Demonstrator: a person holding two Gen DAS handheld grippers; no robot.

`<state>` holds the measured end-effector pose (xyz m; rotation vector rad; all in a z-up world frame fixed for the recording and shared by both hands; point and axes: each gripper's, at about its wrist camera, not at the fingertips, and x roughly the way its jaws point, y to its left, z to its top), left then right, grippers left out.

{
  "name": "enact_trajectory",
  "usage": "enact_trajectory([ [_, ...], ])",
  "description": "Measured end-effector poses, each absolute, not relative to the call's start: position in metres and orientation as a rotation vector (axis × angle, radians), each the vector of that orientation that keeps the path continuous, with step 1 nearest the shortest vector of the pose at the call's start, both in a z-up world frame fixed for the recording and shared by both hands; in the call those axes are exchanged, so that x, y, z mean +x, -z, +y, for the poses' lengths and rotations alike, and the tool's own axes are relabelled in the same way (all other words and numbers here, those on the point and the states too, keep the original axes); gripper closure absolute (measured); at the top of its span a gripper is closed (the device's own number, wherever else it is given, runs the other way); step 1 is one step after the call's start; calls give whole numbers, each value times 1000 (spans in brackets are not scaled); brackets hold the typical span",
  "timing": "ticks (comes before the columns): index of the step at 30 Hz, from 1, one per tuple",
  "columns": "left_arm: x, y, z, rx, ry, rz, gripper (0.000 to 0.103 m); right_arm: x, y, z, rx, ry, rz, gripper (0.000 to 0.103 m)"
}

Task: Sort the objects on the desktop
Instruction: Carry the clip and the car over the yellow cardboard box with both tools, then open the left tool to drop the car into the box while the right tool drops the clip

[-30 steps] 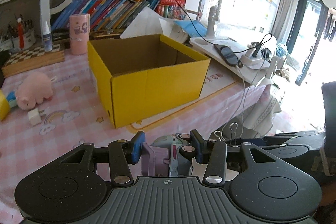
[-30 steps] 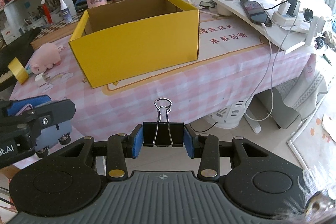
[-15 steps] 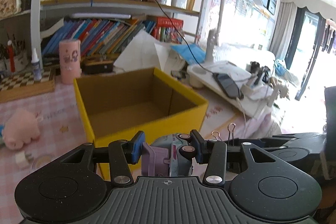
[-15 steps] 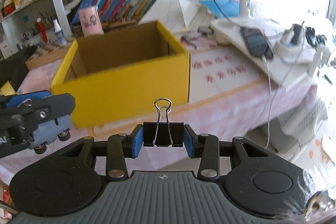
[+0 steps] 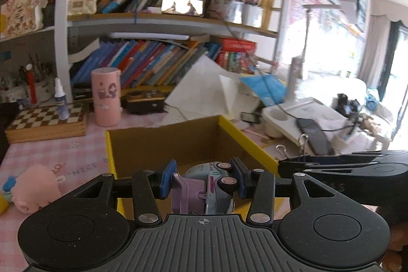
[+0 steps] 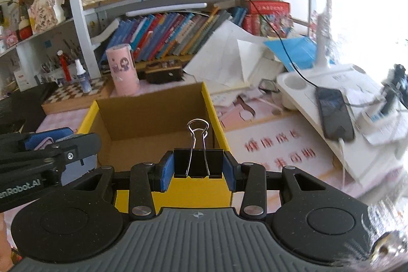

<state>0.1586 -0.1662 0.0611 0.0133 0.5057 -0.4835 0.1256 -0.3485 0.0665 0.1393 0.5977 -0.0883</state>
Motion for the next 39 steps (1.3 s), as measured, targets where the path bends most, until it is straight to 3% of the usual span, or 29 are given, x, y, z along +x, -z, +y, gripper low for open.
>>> enact_trajectory([
  [11, 201, -30, -190, 41, 362, 604, 58, 196, -55, -355, 41, -95, 650, 66],
  [22, 236, 0, -200, 83, 248, 743, 58, 288, -13, -337, -318, -341, 852, 66],
  [32, 241, 18, -212, 112, 232, 834, 57, 290, 26, -316, -678, -472, 915, 65],
  [39, 239, 22, -230, 120, 273, 833, 57, 290, 28, -334, -676, -472, 939, 65],
])
